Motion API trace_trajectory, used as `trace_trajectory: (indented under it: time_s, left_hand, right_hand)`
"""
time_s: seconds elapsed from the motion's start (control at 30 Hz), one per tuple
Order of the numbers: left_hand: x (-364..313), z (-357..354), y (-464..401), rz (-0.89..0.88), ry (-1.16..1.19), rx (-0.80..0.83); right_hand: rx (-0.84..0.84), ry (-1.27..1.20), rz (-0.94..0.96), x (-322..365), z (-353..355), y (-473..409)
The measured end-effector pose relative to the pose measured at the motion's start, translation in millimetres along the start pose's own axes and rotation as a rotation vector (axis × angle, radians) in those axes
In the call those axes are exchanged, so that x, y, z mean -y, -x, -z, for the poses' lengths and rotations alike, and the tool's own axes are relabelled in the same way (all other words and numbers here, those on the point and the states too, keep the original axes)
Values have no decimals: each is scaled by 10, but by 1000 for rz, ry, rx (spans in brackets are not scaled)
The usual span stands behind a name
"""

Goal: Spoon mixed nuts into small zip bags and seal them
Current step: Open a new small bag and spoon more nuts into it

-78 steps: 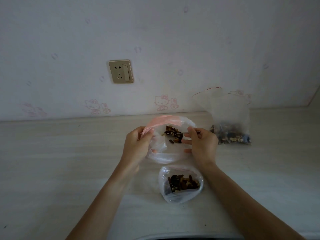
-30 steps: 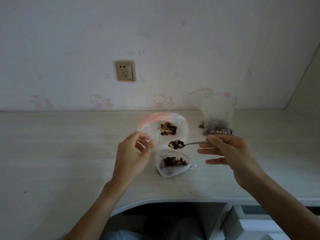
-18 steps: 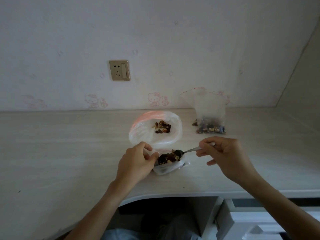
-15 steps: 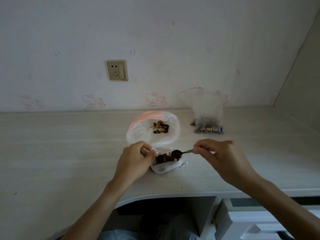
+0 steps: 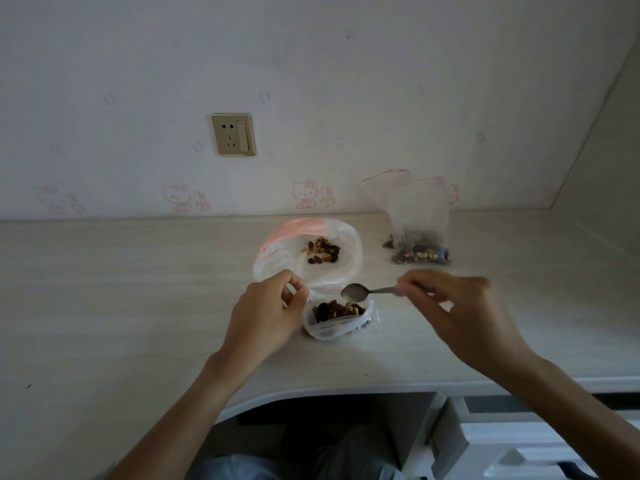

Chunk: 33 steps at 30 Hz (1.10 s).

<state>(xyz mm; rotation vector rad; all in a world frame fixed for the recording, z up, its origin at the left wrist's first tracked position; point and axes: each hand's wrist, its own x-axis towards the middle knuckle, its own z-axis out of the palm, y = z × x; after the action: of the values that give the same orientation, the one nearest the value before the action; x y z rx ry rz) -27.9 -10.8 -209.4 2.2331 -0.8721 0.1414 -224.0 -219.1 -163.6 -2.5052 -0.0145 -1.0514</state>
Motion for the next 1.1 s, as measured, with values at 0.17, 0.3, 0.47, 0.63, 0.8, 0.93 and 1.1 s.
trace_trajectory:
  time_s: [0.17, 0.3, 0.47, 0.63, 0.8, 0.93, 1.1]
  left_hand:
    - [32, 68, -96, -14, 105, -39]
    - [72, 154, -209, -56, 232, -164]
    - [217, 160, -411, -32, 259, -458]
    - [397, 27, -589, 241, 200, -228]
    - [367, -87, -719, 360, 369, -91]
    - [282, -139, -783, 317, 610, -55]
    - [183, -134, -867, 274, 645, -97]
  right_hand:
    - [-122, -564, -569, -179, -197, -118]
    - [-159, -759, -759, -326, -373, -256]
    - [-188, -815, -806, -407, -651, -471]
    - [-202, -752, -802, -441, -969, -636]
    - [-159, -759, -844, -500, -1218, -745]
    - [-205, -740, -903, -570, -1361, -752]
    - [-307, -709, -935, -693, -1401, -746]
